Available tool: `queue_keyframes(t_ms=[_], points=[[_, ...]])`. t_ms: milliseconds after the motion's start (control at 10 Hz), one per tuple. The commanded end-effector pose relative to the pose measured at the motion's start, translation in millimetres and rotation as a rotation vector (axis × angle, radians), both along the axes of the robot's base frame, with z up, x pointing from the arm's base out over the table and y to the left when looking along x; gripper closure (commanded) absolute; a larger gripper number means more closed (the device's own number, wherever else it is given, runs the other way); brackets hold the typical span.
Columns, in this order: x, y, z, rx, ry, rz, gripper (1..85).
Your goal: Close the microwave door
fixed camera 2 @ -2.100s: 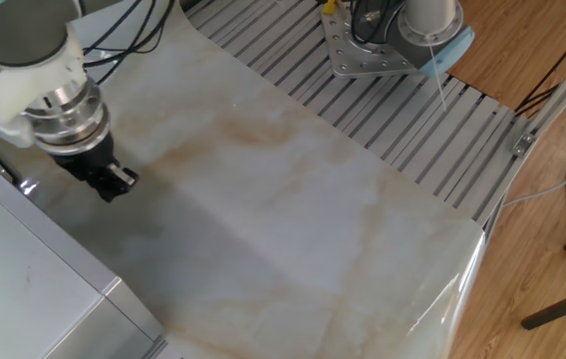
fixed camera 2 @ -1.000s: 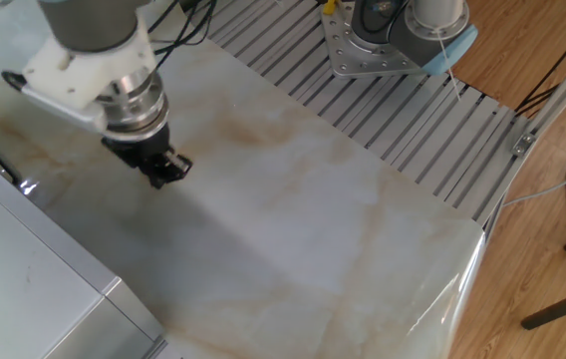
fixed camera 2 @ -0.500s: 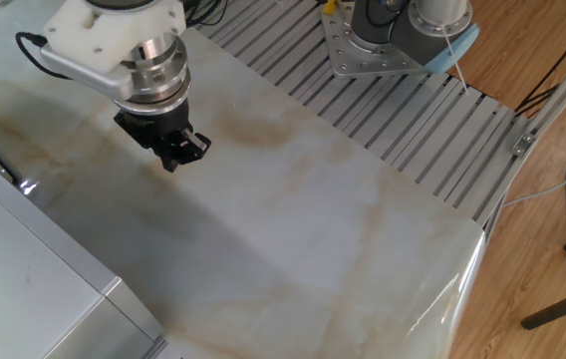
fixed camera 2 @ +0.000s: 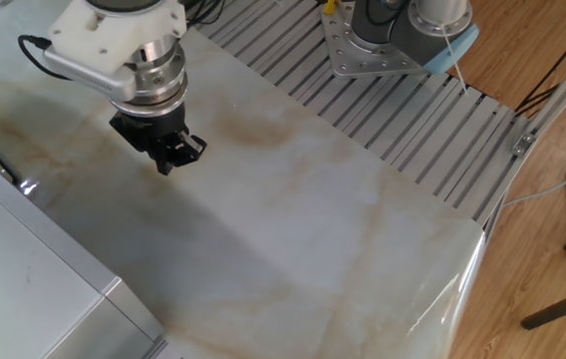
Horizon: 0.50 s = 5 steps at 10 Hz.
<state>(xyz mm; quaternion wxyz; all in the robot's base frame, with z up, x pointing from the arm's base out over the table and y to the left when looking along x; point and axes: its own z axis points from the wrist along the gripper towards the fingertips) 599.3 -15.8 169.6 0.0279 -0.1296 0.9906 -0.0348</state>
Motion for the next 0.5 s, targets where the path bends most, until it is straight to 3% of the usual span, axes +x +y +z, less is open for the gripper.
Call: queue_keyframes(t_ms=[0,400], points=[[-1.6,-1.3,7.0,0.016,-0.007,0.000,84.3],[-4.3,-5.3,13.7,0.034,0.004,0.005,84.3]])
